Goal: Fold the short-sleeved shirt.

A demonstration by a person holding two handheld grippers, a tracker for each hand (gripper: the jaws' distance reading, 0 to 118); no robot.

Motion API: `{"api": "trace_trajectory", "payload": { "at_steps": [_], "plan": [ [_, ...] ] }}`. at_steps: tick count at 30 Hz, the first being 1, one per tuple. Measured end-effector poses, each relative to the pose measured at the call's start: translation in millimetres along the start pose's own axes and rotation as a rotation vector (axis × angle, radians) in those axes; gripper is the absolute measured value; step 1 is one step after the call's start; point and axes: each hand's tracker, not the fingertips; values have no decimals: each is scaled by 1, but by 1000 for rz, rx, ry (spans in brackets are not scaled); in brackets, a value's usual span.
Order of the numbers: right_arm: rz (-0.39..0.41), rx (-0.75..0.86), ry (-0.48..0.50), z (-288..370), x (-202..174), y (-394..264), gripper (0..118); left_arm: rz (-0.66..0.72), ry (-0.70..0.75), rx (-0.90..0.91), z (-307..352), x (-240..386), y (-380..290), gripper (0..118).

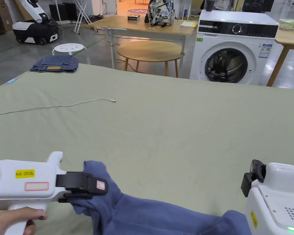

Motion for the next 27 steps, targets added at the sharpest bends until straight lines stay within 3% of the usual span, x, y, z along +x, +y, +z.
{"api": "trace_trajectory", "payload": {
  "at_steps": [6,17,20,22,24,27],
  "plan": [
    [-9,-17,-9,3,7,-5,0,19,29,-100,-77,20,-12,6],
    [-17,-55,-47,6,26,-13,0,4,271,-252,-181,7,-36,6],
    [-21,-61,-53,6,29,-14,0,13,263,-240,-178,6,-33,18],
    [-23,-64,-54,7,30,-15,0,7,225,-237,-171,15,-32,45],
    [-22,-68,-54,7,31,-16,0,-24,220,-229,-162,25,-29,61],
    [-25,-71,-52,7,32,-17,0,-35,168,-208,-143,33,-23,61]
  ]
}}
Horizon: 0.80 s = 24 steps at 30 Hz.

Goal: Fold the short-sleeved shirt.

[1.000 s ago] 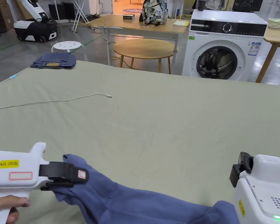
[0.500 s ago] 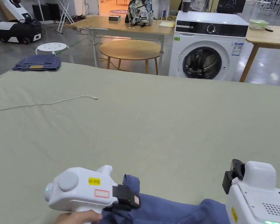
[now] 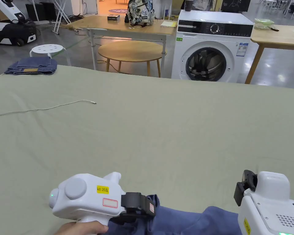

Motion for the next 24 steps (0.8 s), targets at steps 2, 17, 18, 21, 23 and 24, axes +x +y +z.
{"api": "trace_trajectory", "payload": {
  "at_steps": [2,17,18,21,23,24],
  "plan": [
    [-2,-2,0,0,0,-1,0,10,-51,-1,15,2,1,61],
    [-35,-37,6,1,3,-12,0,-49,42,-131,-52,-6,-25,5],
    [-35,-37,5,2,4,-12,0,-50,5,-133,-54,-5,-27,5],
    [-40,-38,1,3,6,-12,0,-54,-81,-135,-62,2,-33,5],
    [-44,-38,-2,3,7,-12,0,-80,-43,-144,-70,3,-36,5],
    [-45,-38,-2,3,8,-12,0,-73,-39,-146,-75,0,-36,5]
  ]
}}
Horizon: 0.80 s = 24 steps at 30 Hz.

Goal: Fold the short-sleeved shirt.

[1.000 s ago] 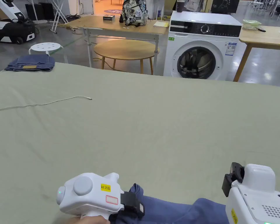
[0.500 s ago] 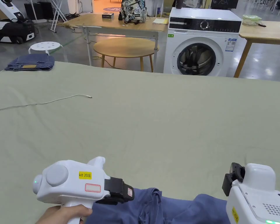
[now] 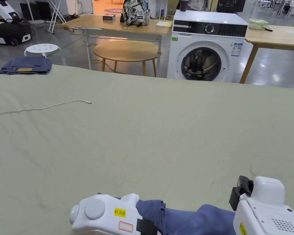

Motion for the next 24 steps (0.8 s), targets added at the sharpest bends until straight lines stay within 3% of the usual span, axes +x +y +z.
{"api": "trace_trajectory", "payload": {
  "at_steps": [8,14,16,20,24],
  "plan": [
    [-8,11,-3,2,3,2,0,41,-56,-16,-3,-12,-1,2],
    [-10,52,-4,3,4,8,0,-41,-68,51,56,-6,4,3],
    [-8,66,-5,4,3,11,0,-26,-70,123,85,-11,6,15],
    [-6,93,3,3,-1,15,0,-2,-24,277,136,-38,8,56],
    [7,149,-1,8,-7,17,0,85,-14,328,159,-73,6,68]
  ]
}}
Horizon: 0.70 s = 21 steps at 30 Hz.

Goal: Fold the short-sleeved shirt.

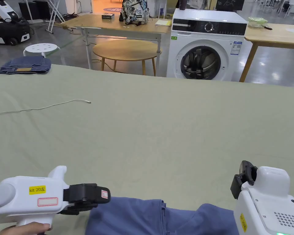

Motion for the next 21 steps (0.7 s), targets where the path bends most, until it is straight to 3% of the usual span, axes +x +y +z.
{"api": "trace_trajectory", "payload": {
  "at_steps": [3,5,9,13,14,17,18,21],
  "plan": [
    [10,37,6,6,-5,3,0,26,36,3,0,-20,-5,78],
    [23,37,11,5,-8,5,0,42,28,-28,-7,-35,-8,78],
    [31,28,13,5,-10,4,0,118,-40,-149,-36,-57,-18,78],
    [19,17,8,7,-8,1,0,140,-194,-91,-45,-66,-21,76],
    [18,14,6,8,-8,1,0,159,-220,-108,-51,-75,-20,71],
    [13,5,0,7,-7,-1,0,168,-238,-130,-66,-80,-28,22],
    [10,4,-3,8,-7,-2,0,163,-215,-124,-67,-80,-30,11],
    [12,1,-9,9,-6,-2,0,196,-240,-88,-63,-84,-33,8]
  ]
}}
